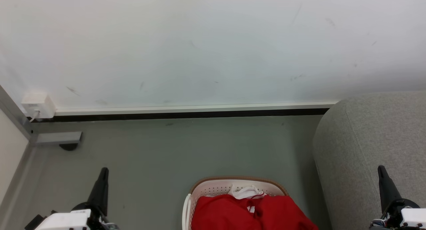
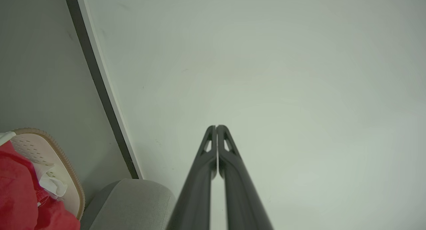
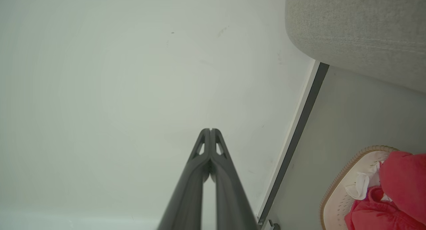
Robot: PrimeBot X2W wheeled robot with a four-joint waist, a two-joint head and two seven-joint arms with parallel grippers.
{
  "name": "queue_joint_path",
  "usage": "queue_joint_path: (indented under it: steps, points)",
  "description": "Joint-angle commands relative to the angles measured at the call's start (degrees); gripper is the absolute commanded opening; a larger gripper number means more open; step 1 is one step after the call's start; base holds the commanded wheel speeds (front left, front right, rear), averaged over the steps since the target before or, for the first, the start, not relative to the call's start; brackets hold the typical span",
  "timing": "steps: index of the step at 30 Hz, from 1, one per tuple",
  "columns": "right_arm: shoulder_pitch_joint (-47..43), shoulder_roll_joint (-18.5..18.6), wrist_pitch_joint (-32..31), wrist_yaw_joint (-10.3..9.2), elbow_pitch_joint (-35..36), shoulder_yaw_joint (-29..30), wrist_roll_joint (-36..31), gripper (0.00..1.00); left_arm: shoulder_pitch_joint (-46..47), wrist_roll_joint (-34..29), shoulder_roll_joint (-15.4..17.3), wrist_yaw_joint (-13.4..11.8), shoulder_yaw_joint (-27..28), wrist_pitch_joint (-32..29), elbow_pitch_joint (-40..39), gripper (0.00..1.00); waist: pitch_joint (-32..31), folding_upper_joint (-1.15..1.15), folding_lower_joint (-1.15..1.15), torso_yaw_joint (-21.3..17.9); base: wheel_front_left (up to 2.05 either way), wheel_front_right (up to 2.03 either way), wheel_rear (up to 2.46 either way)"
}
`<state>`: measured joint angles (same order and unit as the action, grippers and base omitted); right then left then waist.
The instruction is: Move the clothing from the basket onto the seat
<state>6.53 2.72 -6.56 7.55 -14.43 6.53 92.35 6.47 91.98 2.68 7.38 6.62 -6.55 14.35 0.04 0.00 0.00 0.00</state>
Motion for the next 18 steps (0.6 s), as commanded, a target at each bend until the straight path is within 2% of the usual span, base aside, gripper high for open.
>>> queue_joint_path:
  steps: [1, 5, 6, 12, 18]
  points:
    - [0.23, 0.33, -0.20, -0.13, 0.29, 0.18, 0.01, 0.00, 0.34, 0.70, 0.40, 0.26, 0.08, -0.23, -0.09, 0.00, 0.00, 0.00, 0.00, 0.00, 0.00, 0.00, 0.00]
    - [0.23, 0.33, -0.20, -0.13, 0.29, 0.19, 0.01, 0.00, 0.34, 0.70, 0.40, 0.26, 0.08, -0.23, -0.09, 0.00, 0.00, 0.00, 0.00, 0.00, 0.00, 0.00, 0.00]
    - [-0.01, -0.01, 0.00, 0.00, -0.05, 0.00, 0.00, 1.00, -0.01, -0.01, -0.01, 0.00, 0.00, 0.00, 0.04, 1.00, 0.00, 0.00, 0.00, 0.00, 0.00, 0.00, 0.00]
    - [-0.92, -0.23, 1.40, 0.00, -0.39, -0.46, -0.87, 1.00, -0.53, -0.52, -0.19, -0.05, -1.37, 1.40, 0.53, 1.00, 0.04, 0.00, 0.00, 0.01, 0.00, 0.00, 0.00]
    - [-1.42, -0.18, 3.12, -0.01, 0.20, -0.26, -5.79, 1.00, -0.52, -2.80, -0.14, -0.03, -2.53, 3.12, 0.42, 1.00, 0.10, 0.00, 0.00, 0.01, 0.00, 0.00, 0.00]
